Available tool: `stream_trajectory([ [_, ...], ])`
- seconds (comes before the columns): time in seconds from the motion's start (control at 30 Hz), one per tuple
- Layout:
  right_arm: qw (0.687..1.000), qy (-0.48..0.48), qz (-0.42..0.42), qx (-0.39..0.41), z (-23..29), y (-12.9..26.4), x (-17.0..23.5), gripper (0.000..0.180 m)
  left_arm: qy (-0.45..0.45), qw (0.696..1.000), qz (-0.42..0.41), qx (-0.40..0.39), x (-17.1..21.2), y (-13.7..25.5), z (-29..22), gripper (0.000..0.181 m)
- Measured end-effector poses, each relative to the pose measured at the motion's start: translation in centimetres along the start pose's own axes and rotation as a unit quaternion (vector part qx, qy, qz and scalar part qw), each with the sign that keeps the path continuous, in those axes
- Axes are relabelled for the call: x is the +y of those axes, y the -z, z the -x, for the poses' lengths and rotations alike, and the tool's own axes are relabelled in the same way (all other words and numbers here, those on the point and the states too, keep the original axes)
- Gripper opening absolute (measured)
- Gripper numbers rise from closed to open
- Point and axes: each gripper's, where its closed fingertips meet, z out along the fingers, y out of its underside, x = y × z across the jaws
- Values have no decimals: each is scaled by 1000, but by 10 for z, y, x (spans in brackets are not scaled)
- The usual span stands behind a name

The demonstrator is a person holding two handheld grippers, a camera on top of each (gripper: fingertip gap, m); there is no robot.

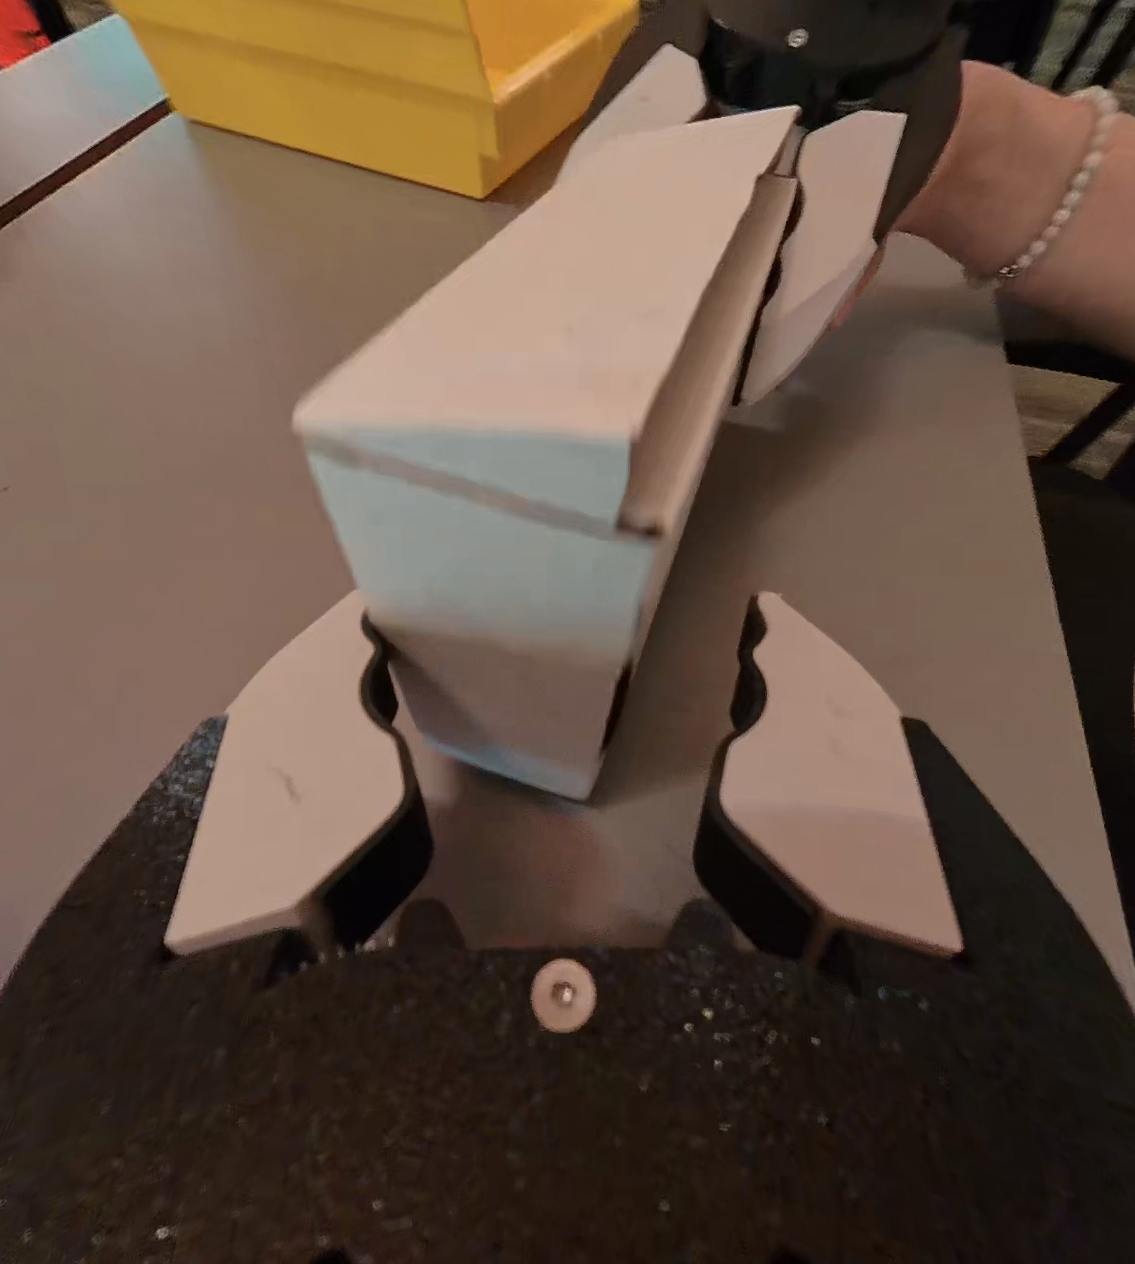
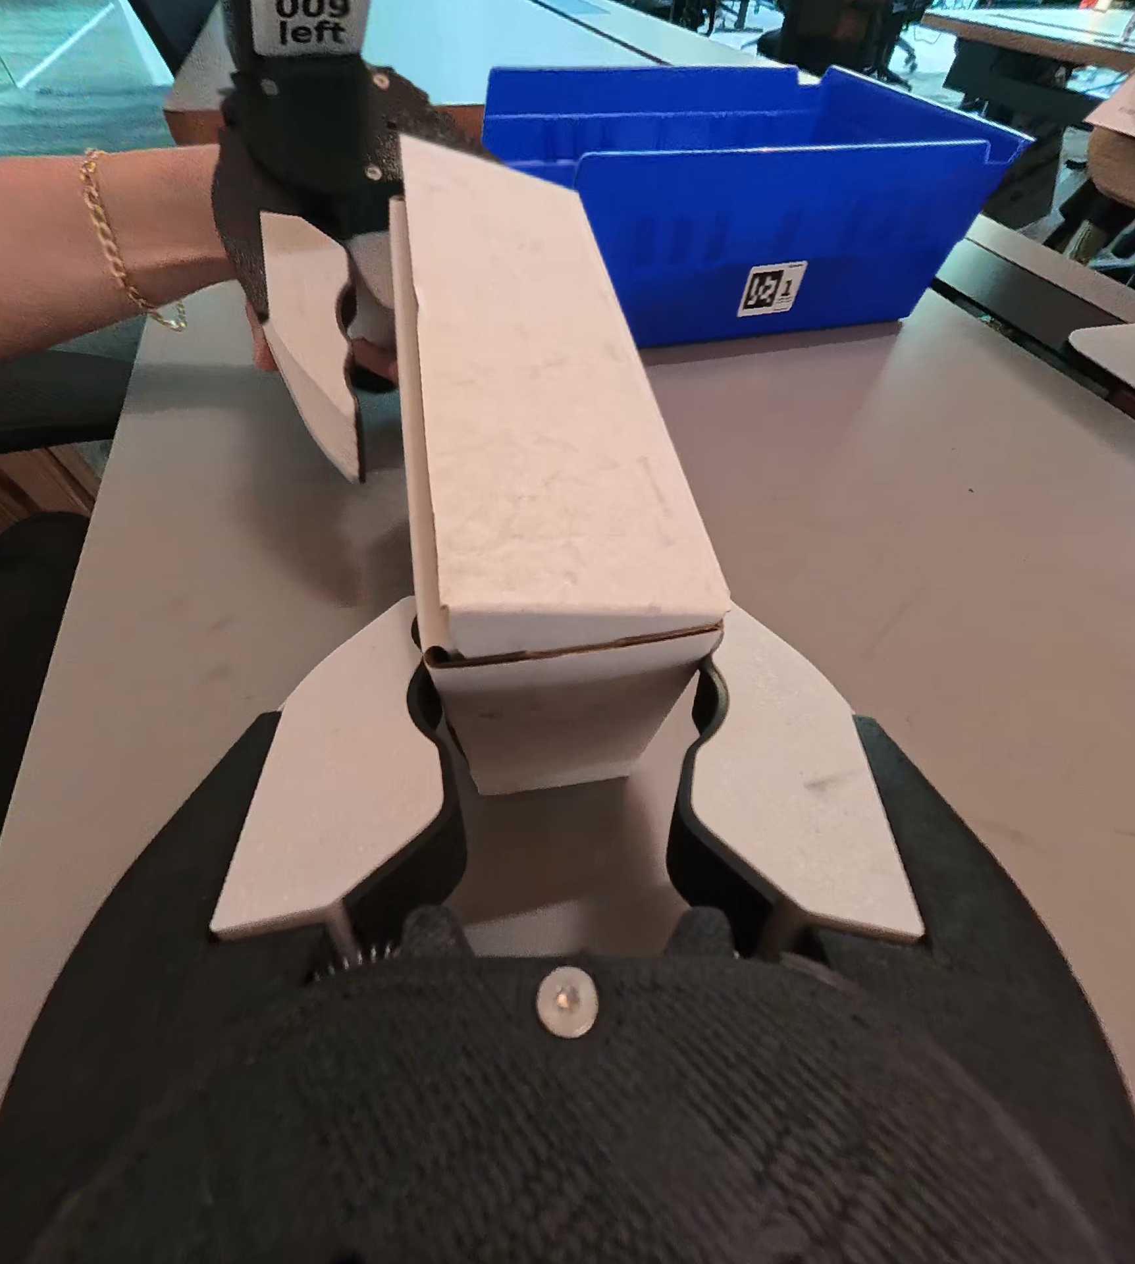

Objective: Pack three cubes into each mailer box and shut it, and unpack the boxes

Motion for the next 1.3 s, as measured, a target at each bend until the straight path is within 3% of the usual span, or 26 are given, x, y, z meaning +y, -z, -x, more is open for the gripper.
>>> stream_trajectory([
  [0.03,1000,5,6,-3,2,-1,0,74,-3,1000,9,2,3,-5,0,97],
  [0.1,1000,19,17,9,0,1,2,74,-15,999,40,-18,16,-11,10,72],
  [0.23,994,67,65,50,-9,16,5,83,-22,999,39,-22,14,-14,10,71],
  [0.33,986,123,63,97,-13,42,-18,86,-32,998,37,-31,14,-14,10,71],
  [0.47,974,193,32,112,4,44,-56,67,-26,998,38,-32,13,-16,10,71],
  [0.57,949,270,83,142,-2,33,-56,48,-19,999,40,-32,14,-16,11,71],
  [0.67,932,313,145,109,5,25,-47,16,-14,998,42,-37,14,-16,13,70],
  [0.7,920,336,172,106,5,24,-44,7,-14,998,43,-40,15,-16,14,70],
  [0.8,868,412,235,148,-9,25,-44,4,-16,997,46,-52,15,-17,16,67],
  [0.87,865,408,242,165,-15,25,-45,3,-15,997,47,-56,15,-17,17,67],
  [1.0,903,330,214,169,-19,23,-43,5,-8,997,47,-62,15,-18,19,67],
  [1.13,859,410,238,194,-21,22,-41,6,-13,996,48,-68,15,-18,19,67],
  [1.23,865,383,251,206,-24,22,-42,4,-13,996,55,-74,17,-15,19,67],
  [1.3,862,371,263,225,-28,27,-45,2,-32,990,69,-115,19,1,29,78],
])
